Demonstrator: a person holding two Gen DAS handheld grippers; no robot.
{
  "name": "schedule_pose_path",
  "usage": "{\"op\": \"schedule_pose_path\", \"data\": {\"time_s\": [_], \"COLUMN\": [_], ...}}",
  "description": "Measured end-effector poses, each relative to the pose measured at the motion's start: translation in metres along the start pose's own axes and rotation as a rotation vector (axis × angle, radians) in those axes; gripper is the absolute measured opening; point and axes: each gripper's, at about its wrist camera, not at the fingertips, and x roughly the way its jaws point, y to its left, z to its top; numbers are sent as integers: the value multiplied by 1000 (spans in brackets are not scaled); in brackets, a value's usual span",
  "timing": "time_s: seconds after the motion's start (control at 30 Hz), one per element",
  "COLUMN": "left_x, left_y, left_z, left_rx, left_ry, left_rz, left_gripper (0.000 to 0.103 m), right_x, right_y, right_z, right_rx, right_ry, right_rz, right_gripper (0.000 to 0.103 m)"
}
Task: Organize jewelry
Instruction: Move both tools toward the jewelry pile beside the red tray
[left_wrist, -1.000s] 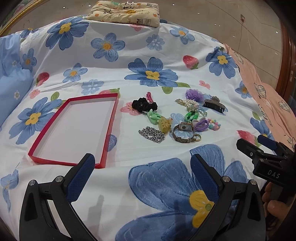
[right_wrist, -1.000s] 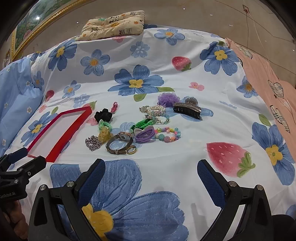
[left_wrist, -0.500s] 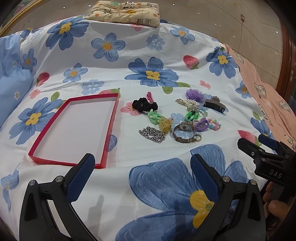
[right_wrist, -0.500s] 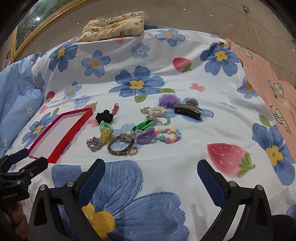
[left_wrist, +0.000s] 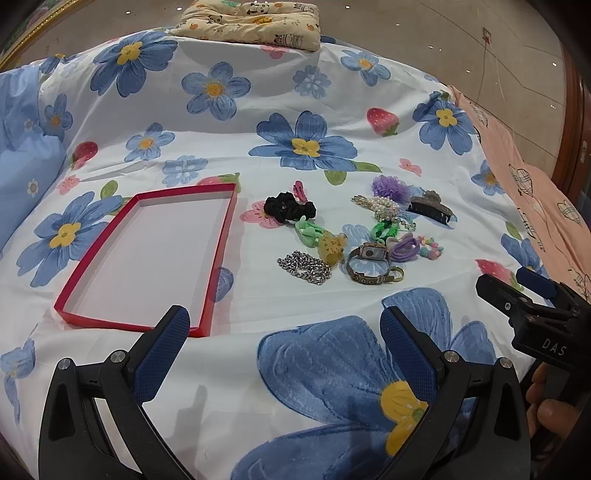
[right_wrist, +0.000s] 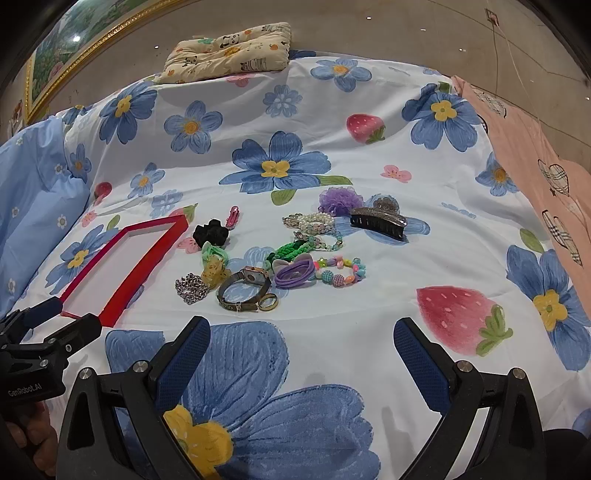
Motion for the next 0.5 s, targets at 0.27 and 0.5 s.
{"op": "schedule_pose_path", "data": {"time_s": [0.27, 0.5], "left_x": [10, 30], "left_y": [-3, 5], "left_z": [8, 23], "left_rx": [-3, -21], "left_ry": [31, 79], "left_rz": [-33, -58], "left_gripper": [103, 103], "right_x": [7, 20], "right_y": [-3, -12], "right_z": [1, 9], "right_rx": [-17, -1], "right_ry": [-1, 75], "right_rz": [-12, 1], "right_gripper": [101, 101]}}
